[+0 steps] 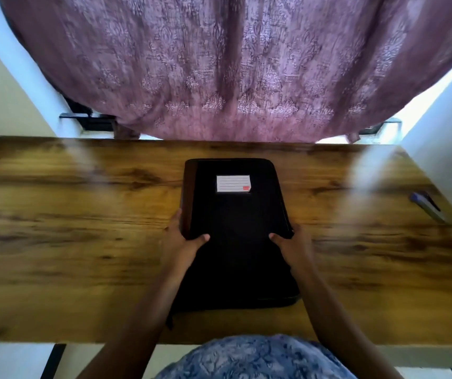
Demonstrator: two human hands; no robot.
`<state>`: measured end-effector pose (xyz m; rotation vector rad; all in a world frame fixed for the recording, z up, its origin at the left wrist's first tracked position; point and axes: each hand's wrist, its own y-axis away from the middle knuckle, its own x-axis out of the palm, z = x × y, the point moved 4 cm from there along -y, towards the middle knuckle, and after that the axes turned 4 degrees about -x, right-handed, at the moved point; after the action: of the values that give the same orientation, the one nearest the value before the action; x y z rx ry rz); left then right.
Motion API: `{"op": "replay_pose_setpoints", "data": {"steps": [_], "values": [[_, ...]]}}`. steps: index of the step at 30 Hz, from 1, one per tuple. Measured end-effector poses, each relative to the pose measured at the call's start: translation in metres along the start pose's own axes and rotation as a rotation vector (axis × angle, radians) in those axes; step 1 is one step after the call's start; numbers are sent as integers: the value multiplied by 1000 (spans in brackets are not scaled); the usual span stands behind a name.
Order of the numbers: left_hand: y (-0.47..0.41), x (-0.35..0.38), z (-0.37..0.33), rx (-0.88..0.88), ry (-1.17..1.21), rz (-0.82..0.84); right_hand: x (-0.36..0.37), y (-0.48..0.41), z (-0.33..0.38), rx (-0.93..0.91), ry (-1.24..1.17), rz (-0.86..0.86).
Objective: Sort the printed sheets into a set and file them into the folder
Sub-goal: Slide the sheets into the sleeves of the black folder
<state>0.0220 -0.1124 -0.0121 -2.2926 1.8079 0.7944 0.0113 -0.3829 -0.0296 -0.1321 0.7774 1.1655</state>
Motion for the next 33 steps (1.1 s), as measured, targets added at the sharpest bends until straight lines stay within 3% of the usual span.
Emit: {"op": "replay_pose_setpoints", "data": {"steps": [2,7,13,15,21,33], "values": [[-9,-6,-2,-48,99,-33,1,-12,-4,-25,-70,51],[-32,-11,7,-123,11,17,10,-6,7,-49,-72,63],[-40,-46,18,-194,-425,-234,44,20,56,-197,240,154],[-50,-88,33,-235,-493,-327,87,31,93,-311,308,215],[-68,-167,75,-267,-609,-421,180,72,156,-614,566,88],[-136,-335,145,-135,-751,-438,353,137,256,-765,622,131]]}}
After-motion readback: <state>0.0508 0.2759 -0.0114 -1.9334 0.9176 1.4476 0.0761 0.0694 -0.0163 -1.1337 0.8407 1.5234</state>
